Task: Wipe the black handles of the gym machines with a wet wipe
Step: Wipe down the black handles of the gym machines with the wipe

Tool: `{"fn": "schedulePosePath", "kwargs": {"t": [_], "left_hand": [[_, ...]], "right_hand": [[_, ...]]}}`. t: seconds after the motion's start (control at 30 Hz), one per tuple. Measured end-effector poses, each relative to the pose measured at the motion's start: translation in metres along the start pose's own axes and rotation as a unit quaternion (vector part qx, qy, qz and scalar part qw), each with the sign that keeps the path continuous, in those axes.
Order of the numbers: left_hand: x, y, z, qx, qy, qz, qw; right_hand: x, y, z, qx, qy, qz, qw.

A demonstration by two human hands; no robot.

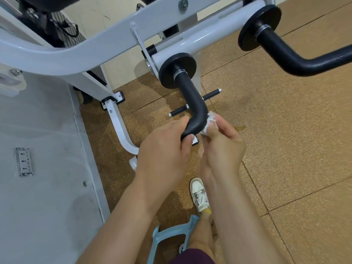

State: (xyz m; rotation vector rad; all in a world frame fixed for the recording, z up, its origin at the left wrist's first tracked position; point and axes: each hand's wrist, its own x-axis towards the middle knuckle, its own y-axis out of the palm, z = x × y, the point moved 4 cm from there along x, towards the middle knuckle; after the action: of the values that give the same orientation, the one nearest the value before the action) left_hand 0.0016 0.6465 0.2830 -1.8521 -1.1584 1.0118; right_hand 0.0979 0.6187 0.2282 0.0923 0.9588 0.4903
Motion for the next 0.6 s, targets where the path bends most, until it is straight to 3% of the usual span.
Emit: {"fn": "schedulePosePath", "kwargs": {"t": [0.2, 0.3, 0.6], "left_hand": [[0.013, 0.003, -0.002, -0.048, -0.019, 0.037, 0.998], [0.018, 0.005, -0.005, -0.062, -0.018, 0.042, 0.997], [0.028, 0.008, -0.015, -0.058, -0.033, -0.005, 0.998]], "right_hand": [[-0.007, -0.009, -0.020, -0.006, 0.091, 0.060, 0.994], [0.019, 0.002, 0.000, 0.024, 0.059, 0.059, 0.996], [0.051, 0.020, 0.019, -0.096, 0.068, 0.180, 0.977]]}}
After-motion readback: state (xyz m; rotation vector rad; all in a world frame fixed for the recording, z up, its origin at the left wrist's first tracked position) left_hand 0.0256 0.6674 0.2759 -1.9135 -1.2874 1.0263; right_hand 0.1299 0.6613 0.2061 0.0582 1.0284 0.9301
